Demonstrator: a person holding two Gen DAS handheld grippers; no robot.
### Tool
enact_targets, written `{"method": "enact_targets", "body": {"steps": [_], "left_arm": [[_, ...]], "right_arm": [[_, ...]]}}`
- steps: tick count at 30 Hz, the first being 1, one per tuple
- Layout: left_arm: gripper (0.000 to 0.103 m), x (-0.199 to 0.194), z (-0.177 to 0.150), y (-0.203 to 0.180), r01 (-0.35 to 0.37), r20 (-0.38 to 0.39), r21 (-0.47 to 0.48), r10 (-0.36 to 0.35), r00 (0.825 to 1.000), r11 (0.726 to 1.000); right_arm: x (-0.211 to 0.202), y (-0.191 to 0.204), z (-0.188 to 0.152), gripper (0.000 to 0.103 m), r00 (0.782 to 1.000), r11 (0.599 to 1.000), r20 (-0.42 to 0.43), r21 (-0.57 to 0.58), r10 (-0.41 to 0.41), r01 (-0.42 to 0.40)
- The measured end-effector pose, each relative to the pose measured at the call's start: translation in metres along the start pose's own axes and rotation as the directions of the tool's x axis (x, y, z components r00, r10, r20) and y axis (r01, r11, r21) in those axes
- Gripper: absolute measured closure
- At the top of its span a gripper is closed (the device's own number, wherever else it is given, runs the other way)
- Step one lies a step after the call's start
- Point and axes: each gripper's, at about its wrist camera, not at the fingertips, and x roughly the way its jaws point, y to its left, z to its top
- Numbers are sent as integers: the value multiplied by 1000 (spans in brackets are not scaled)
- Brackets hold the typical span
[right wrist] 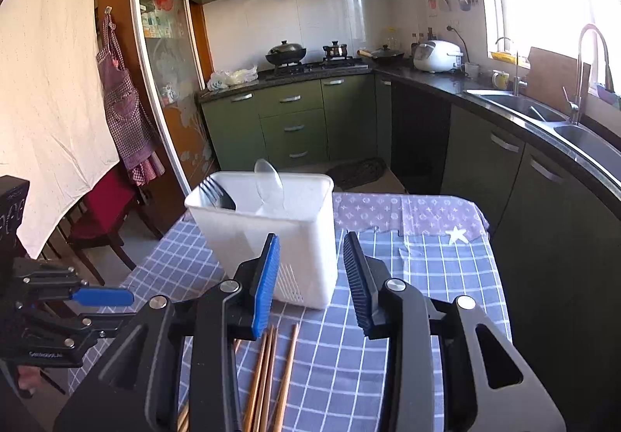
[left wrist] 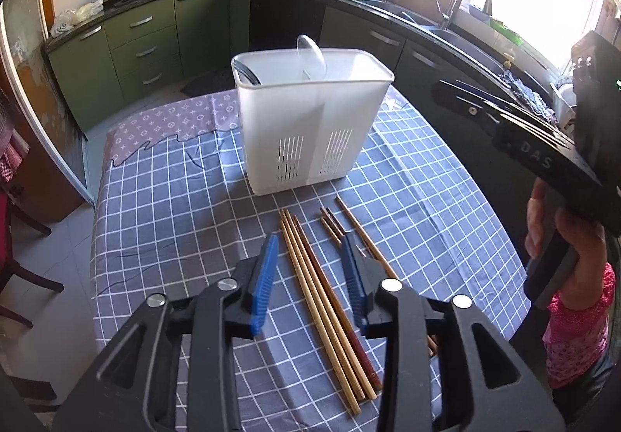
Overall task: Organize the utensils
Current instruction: 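Move the left gripper back to the wooden chopsticks and grasp one chopstick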
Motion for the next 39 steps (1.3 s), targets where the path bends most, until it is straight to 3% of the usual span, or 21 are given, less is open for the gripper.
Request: {"method": "enact_targets", "body": {"steps": [3, 8, 9, 11, 15, 21, 28, 39], "left_arm": [[63, 21, -7, -2, -1, -83, 0, 1, 997, 1000], [64, 68, -14, 0, 37, -229, -66, -51, 972, 997], [67, 77, -14, 0, 34, -249, -81, -54, 967, 996], [85, 95, -16, 2, 13, -290, -106, -43, 956, 994], [88, 120, -18, 5, -35, -341, -138, -14, 940, 990], [89, 132, -20, 2, -66, -363, -141, 10, 932, 988], [89, 122, -17, 6, -61, -354, -154, 3, 935, 986], [89, 130, -14, 9, -98, -396, -149, 31, 918, 984]], "right_arm": [[0, -9, -25, 68, 996, 1000, -88, -13, -2, 1], [12, -36, -60, 68, 978, 999, -200, -16, -51, 48], [15, -41, -65, 68, 975, 999, -219, -1, -43, 44], [18, -49, -74, 68, 970, 999, -242, 17, -31, 36], [25, -52, -81, 68, 964, 1000, -264, 16, -18, 23], [31, -48, -82, 68, 962, 1000, -274, 9, -3, 5], [38, -46, -84, 68, 959, 1000, -284, 9, 6, -4], [34, -49, -84, 68, 960, 1000, -281, 12, 8, -5]]}}
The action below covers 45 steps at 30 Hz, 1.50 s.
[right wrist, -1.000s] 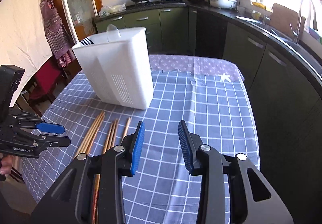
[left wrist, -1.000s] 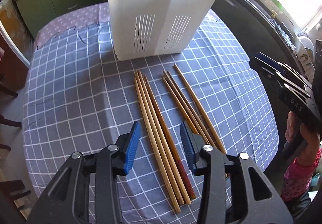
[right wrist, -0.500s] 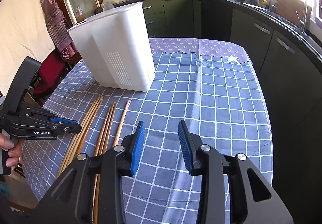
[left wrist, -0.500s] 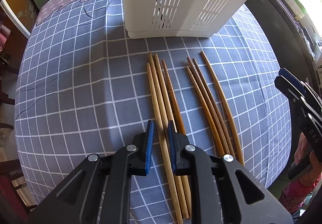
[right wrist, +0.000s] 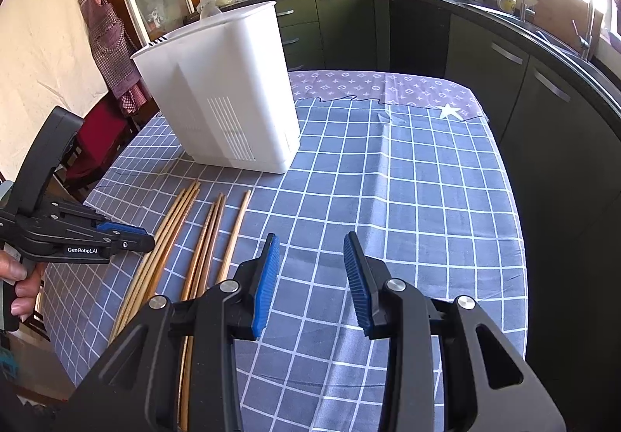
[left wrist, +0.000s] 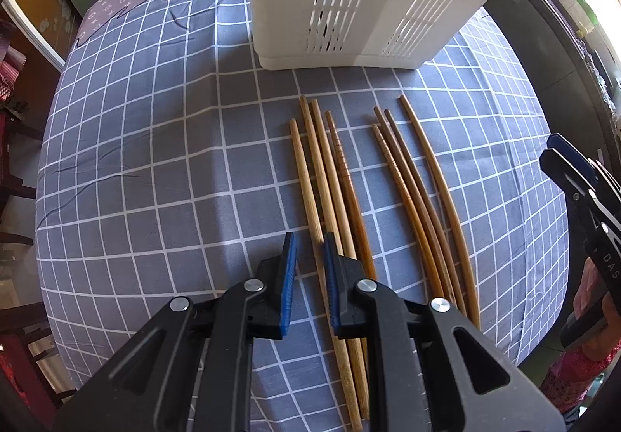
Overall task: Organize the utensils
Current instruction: 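Move the left gripper back to the wooden chopsticks and grasp one chopstick, then grasp a wooden chopstick with the right gripper while the left gripper lifts its chopstick upright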
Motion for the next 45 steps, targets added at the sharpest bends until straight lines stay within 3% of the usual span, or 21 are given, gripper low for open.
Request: {"method": "enact_targets", "body": {"steps": [5, 12, 17, 21, 25, 30, 36, 40, 45], "left_arm": [[89, 1, 1, 5, -2, -13, -13, 2, 1000, 1000], [93, 5, 3, -11, -59, -3, 38, 59, 998, 998], [96, 4, 3, -6, -28, 0, 18, 28, 1000, 999], [96, -11, -1, 5, 1, 36, 11, -1, 999, 1000], [96, -47, -7, 9, -2, 131, 39, -3, 991, 999], [96, -96, -24, 11, -1, 263, 58, -14, 965, 998], [96, -137, -50, 13, -5, 412, 70, -24, 911, 998], [96, -149, -64, 14, -22, 468, 85, -21, 884, 996], [96, -153, -73, 19, -13, 484, 92, -34, 875, 996]], "right_arm": [[2, -4, -1, 68, 1000, 1000, -8, 8, -1, 1], [3, 1, -4, 68, 1000, 1000, -14, -6, 13, -13], [1, -1, -4, 68, 1000, 1000, -11, -1, 11, -11], [0, 0, -5, 68, 1000, 1000, -17, -5, 6, -6], [-1, 2, -3, 68, 1000, 1000, -26, -7, 7, -8], [6, 10, 3, 68, 998, 1000, -51, -20, 21, -22], [27, 31, 9, 68, 992, 997, -115, -42, 59, -65], [46, 45, 12, 68, 981, 995, -182, -60, 71, -83], [68, 58, 17, 70, 964, 994, -251, -52, 82, -98]]}}
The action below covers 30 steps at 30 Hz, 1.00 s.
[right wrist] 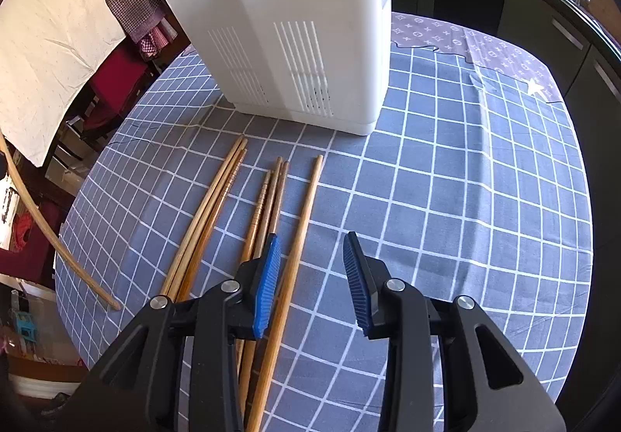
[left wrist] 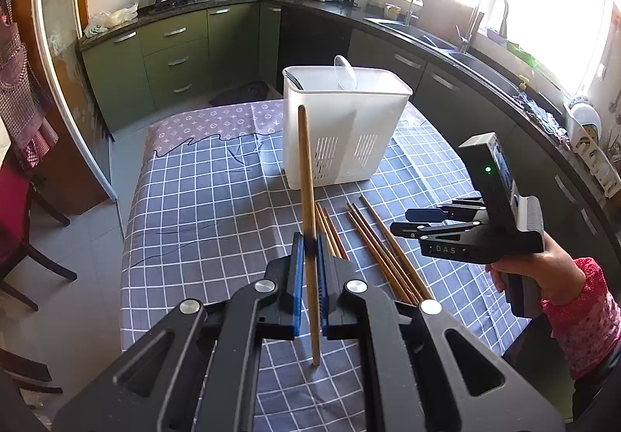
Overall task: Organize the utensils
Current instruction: 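Grasp a wooden chopstick with the right gripper while the left gripper lifts its chopstick upright, then carry both chopsticks to the white holder and drop the left gripper's chopstick in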
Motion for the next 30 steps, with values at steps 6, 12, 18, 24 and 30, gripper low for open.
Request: {"method": "enact_targets", "body": {"steps": [6, 12, 18, 24, 30], "left_arm": [[96, -3, -4, 3, 11, 8, 9, -11, 1000, 1000], [96, -4, -5, 2, 17, 10, 21, -17, 1000, 1000], [96, -4, -6, 0, 15, 11, 30, -15, 1000, 999], [96, -5, -6, -1, 9, 9, 36, -9, 1000, 999], [96, -6, -7, -3, 5, 9, 46, -6, 1000, 999]], "right_arm": [[18, 12, 9, 77, 998, 999, -47, -18, -37, 36], [29, 28, 12, 85, 989, 989, -64, -70, -131, 127], [28, 27, 14, 96, 992, 992, -31, -39, -120, 119], [-25, 29, 11, 96, 993, 997, 95, -40, -66, 70], [-109, 35, -7, 96, 957, 996, 291, -71, -24, 46]]}}
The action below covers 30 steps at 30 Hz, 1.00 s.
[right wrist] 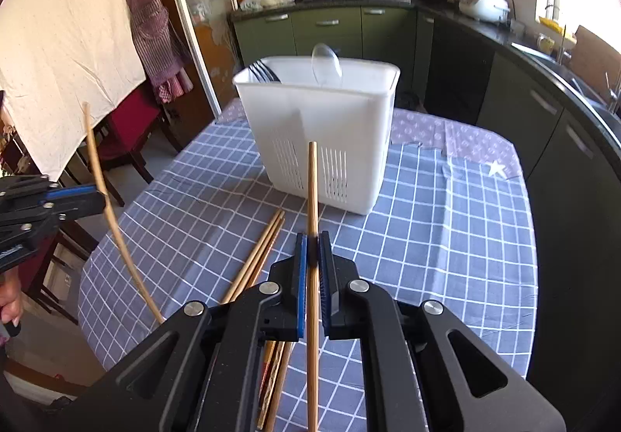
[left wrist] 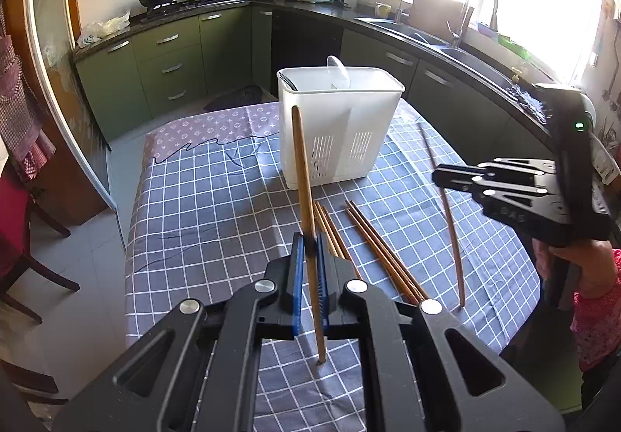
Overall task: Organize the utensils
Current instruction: 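Carry both chopsticks to the white holder and drop the left gripper's chopstick in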
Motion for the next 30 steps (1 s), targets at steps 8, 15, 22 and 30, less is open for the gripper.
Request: {"method": "enact_targets", "body": {"steps": [8, 15, 22, 30], "left_arm": [[96, -5, -4, -3, -9, 11, 22, 8, 1000, 1000], [96, -8, -6, -2, -7, 19, 28, 6, 1000, 1000], [96, -12, -5, -3, 1, 15, 24, -2, 1000, 1000], [96, -18, 3, -8, 5, 25, 42, -6, 1000, 999]], "right_arm": [[-80, 4, -31, 96, 987, 999, 158, -9, -36, 38], [-120, 4, -65, 96, 974, 999, 218, 15, -52, 50], [-126, 2, -69, 96, 976, 999, 215, 14, -41, 39], [-124, -4, -68, 96, 976, 1000, 216, 20, -25, 21]]}}
